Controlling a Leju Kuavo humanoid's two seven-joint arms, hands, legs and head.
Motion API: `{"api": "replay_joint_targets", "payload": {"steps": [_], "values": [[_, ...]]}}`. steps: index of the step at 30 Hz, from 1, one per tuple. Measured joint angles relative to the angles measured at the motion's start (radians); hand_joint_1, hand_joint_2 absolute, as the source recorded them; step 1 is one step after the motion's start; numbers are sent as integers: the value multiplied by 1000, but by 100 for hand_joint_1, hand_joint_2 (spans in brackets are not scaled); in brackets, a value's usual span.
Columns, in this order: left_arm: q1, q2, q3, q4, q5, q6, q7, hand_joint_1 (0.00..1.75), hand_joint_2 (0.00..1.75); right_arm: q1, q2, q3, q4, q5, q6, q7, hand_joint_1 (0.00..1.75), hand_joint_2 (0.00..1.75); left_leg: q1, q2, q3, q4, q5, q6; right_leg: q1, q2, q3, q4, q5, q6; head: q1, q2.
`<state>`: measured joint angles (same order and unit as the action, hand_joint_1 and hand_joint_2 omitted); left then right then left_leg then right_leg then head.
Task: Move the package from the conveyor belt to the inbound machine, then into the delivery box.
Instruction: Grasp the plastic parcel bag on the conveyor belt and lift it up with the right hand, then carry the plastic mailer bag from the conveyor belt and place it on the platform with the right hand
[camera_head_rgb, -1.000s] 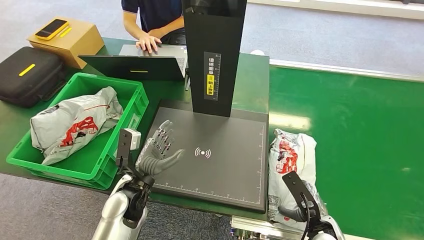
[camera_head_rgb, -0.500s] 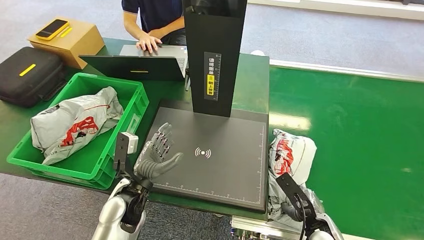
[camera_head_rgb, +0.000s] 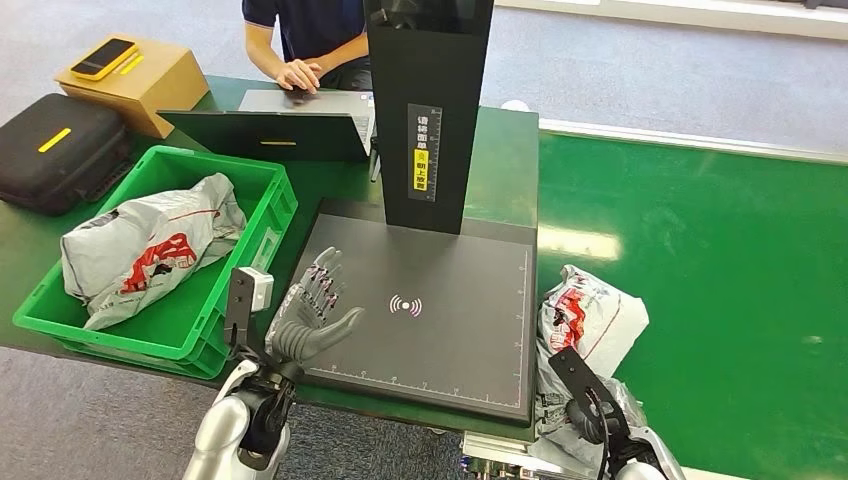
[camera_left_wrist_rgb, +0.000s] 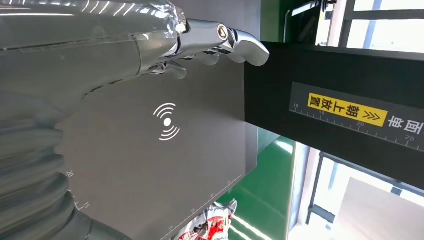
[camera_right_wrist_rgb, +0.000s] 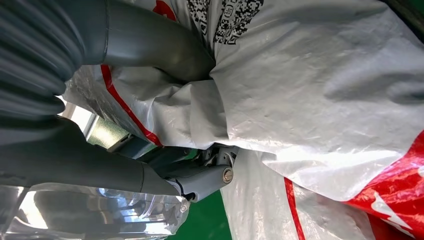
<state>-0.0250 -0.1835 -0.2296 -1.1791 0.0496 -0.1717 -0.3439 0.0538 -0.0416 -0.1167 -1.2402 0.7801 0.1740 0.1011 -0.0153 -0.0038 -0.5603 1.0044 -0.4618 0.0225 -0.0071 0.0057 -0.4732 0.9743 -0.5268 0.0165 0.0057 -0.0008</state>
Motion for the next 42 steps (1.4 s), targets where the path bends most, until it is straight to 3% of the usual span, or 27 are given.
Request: {"api": "replay_joint_targets", "payload": {"steps": [6, 10, 14, 18, 20, 28, 33, 37, 42], "values": [[0, 3, 1, 0, 6, -3, -6, 0, 175, 2, -3, -3, -2, -20, -16, -11, 175, 175, 0, 0, 0, 0, 0, 0, 0, 0, 0, 0, 0, 0, 0, 0], [7, 5, 5, -6, 8, 6, -13, 0, 175, 0, 0, -21, -14, -34, -142, -51, 175, 175, 0, 0, -1, 0, 0, 0, 0, 0, 0, 0, 0, 0, 0, 0], [27, 4, 16, -43, -5, 22, -18, 0, 175, -16, 20, -75, -110, -153, -418, -231, 175, 175, 0, 0, -1, 0, 0, 0, 0, 0, -1, 0, 0, 0, 0, 0], [33, 3, 20, -55, -7, 23, -41, 0, 175, -11, 50, -138, -269, -293, -585, -406, 175, 175, 0, -1, -2, 0, 0, 0, 0, -1, -1, 0, 0, 0, 0, 0], [32, 3, 21, -55, -6, 23, -52, 0, 175, -4, 61, -164, -337, -328, -627, -455, 175, 175, 0, -1, -2, 0, 0, 0, 0, -1, -1, 0, 0, 0, 0, 0], [21, 3, 21, -53, -4, 25, -58, 0, 175, -2, 76, -189, -434, -373, -680, -525, 175, 175, 0, -1, -1, 0, 0, 0, 0, -1, 0, 0, 0, 0, 0, 0], [13, 3, 21, -46, -2, 24, -63, 0, 175, -14, 72, -160, -450, -333, -639, -546, 175, 175, 0, -1, -1, 0, 0, 0, 0, -1, 0, 0, 0, 0, 0, 0], [0, 5, 21, -36, -1, 4, -76, 0, 175, -26, 15, -52, -440, -112, -395, -496, 175, 175, 0, -1, -1, 0, 0, 0, 0, -1, 0, 0, 0, 0, 0, 0], [-14, 13, 21, -24, -5, -9, -89, 0, 175, -51, -123, 149, -383, 96, -152, -440, 175, 175, 0, -2, -2, 0, 0, 0, 0, -2, 0, 0, 0, 0, 0, 0]]}}
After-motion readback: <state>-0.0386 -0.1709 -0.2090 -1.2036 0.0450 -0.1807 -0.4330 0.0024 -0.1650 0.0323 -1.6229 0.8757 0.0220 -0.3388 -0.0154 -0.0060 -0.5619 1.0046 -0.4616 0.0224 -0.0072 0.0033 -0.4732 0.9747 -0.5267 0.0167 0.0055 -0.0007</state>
